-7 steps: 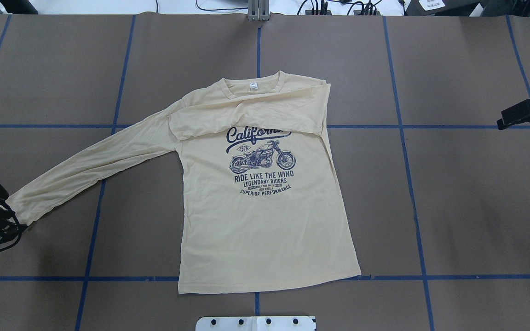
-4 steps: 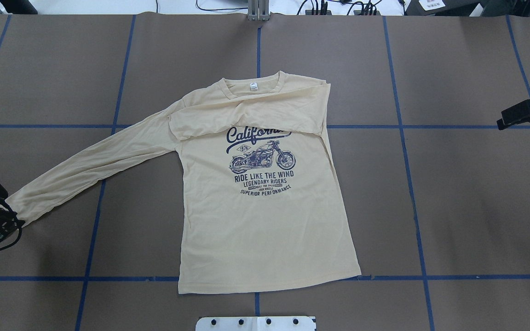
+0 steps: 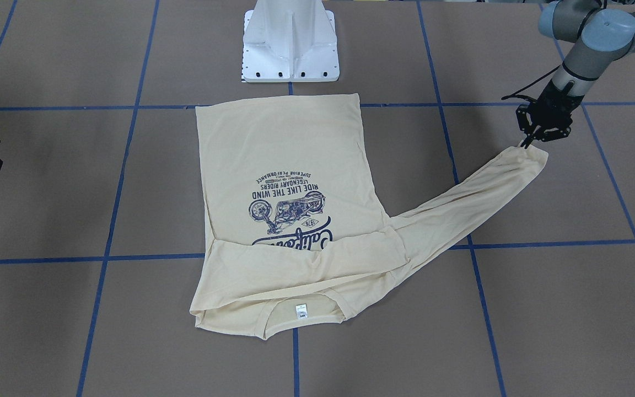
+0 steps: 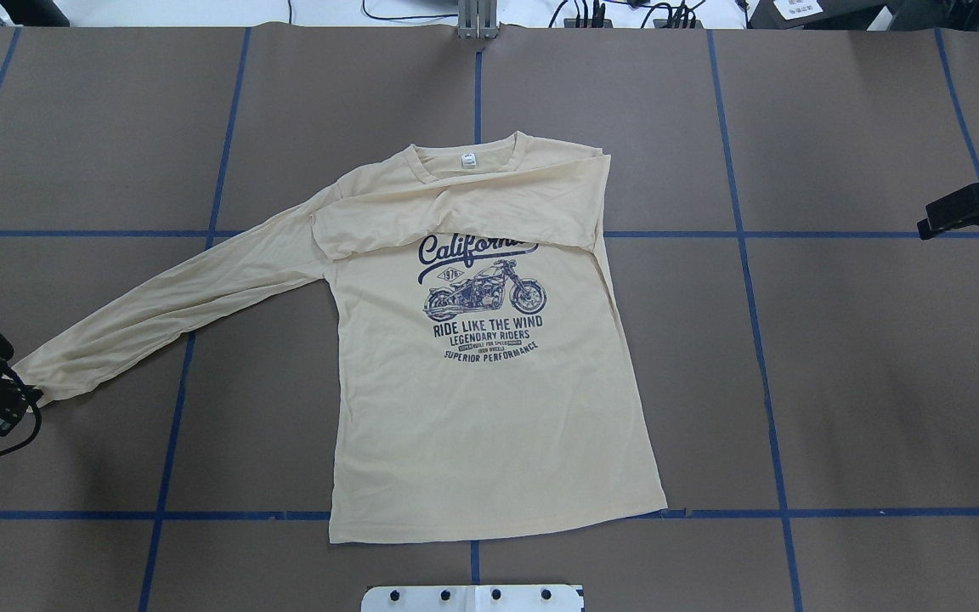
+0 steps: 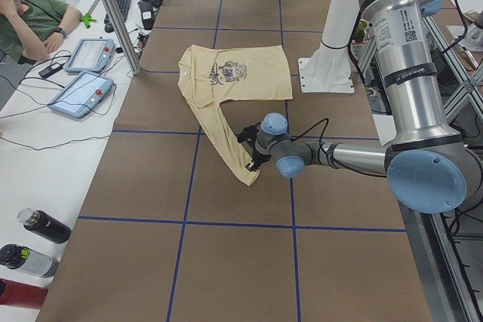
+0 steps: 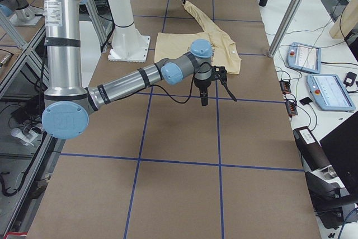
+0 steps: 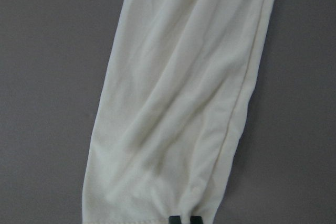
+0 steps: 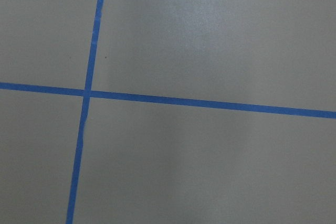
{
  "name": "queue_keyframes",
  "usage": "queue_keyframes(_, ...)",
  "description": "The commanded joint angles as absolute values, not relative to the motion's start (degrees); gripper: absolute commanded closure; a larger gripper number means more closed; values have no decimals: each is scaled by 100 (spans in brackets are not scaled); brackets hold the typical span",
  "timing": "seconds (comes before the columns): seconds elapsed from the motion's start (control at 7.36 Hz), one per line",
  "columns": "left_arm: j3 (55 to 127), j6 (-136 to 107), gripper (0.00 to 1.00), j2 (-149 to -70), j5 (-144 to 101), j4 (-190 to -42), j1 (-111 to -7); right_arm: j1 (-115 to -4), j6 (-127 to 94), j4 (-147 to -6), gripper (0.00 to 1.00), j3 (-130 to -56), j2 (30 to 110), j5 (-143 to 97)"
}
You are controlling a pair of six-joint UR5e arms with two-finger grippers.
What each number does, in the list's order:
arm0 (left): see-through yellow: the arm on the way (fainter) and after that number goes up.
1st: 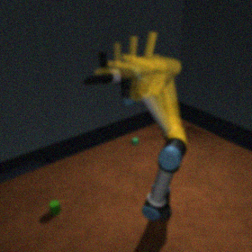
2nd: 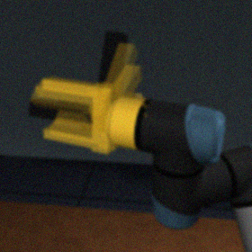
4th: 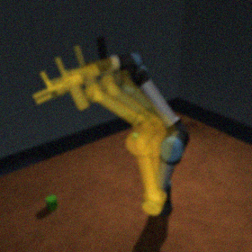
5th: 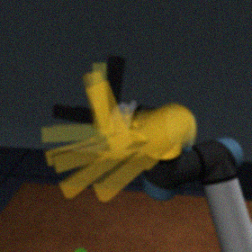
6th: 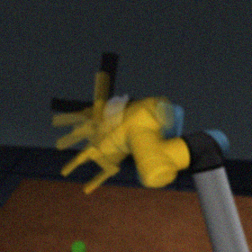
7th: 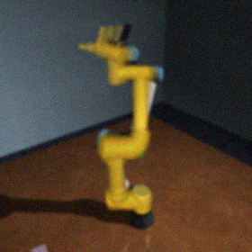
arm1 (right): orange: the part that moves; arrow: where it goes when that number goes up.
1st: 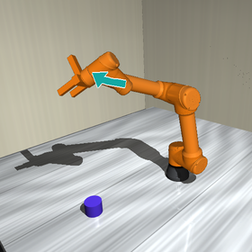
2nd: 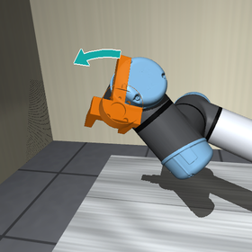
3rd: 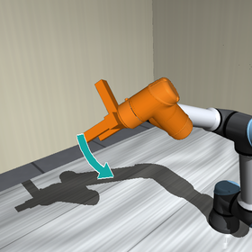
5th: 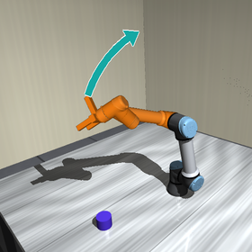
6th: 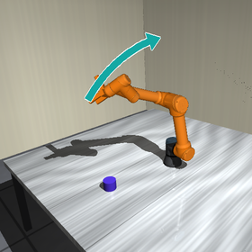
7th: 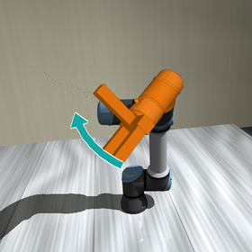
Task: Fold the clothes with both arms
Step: 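Lower the left gripper onto the other sleeve cuff and grasp it, then lift the held sleeve and fold it across the shirt front with the left gripper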
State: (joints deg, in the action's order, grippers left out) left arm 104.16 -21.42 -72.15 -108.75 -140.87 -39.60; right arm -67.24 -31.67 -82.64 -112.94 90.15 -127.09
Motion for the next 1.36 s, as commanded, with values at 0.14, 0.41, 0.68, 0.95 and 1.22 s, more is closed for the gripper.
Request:
queue_keyframes(0.14,11483,-2136,100,-7801,-10907,-12296,-4139,-6724,-3173,-8262,0,-11320,9009,-12709)
queue_keyframes(0.41,11803,-2144,100,-9317,-10916,-10233,-4236,-6724,-3182,-8262,0,-11312,9009,-12709)
queue_keyframes(0.68,11760,-2214,100,-11197,-10916,-8158,-4254,-6724,-3182,-8262,0,-11320,8991,-12700)
queue_keyframes(0.95,11306,-2241,100,-12711,-11099,-6912,-4228,-6724,-3182,-8262,0,-11320,8991,-12700)
queue_keyframes(1.22,9730,-3081,100,-14352,-11338,-6917,-4201,-6724,-3217,-8262,0,-11312,8983,-12700)
